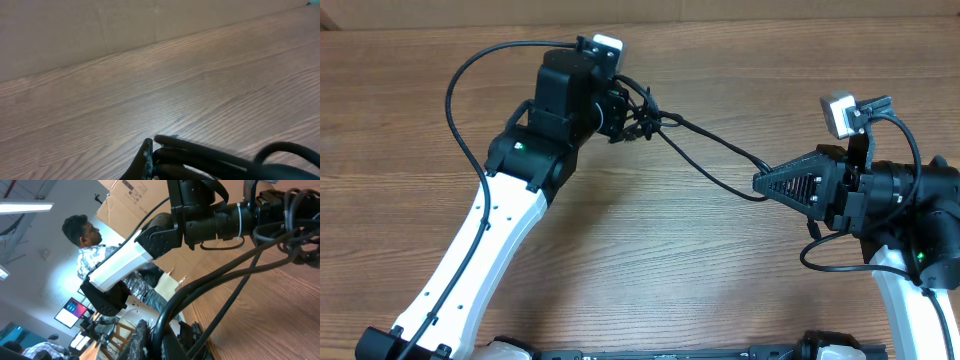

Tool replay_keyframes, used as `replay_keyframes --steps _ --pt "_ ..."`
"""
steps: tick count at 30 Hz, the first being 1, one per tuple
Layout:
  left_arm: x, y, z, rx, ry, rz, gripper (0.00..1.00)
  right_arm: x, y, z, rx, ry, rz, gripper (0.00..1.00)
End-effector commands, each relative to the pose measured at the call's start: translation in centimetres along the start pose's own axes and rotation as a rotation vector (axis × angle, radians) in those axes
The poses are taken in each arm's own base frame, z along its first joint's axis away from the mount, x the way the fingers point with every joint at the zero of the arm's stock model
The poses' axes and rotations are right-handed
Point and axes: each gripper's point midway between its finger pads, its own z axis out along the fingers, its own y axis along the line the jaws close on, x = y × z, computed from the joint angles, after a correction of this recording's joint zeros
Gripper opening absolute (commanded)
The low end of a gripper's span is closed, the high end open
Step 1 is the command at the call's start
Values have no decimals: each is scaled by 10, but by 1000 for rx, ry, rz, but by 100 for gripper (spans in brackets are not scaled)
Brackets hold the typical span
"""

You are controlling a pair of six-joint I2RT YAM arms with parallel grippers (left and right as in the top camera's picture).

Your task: Untangle cables

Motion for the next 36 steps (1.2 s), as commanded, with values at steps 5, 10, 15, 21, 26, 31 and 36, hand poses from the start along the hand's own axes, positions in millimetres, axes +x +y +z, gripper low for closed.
replay_keyframes --steps 5,10,15,21,26,31,36 --pt "12 95 0 -316 23 -124 4 7 19 0 12 19 -84 4" --pt "13 83 4 -228 31 -131 4 7 19 0 12 19 -84 4" --pt "10 23 7 120 34 -35 4 6 16 0 12 19 -79 20" --pt "13 -15 -2 348 39 23 4 -1 -5 0 13 18 -15 58" --pt "16 -13 -2 339 62 -34 4 -8 -30 -1 13 18 61 63" --pt "19 -1 2 257 94 -190 4 -12 -53 -1 14 18 127 69" --pt "34 23 7 65 144 -340 4 -14 -64 -1 14 18 158 86"
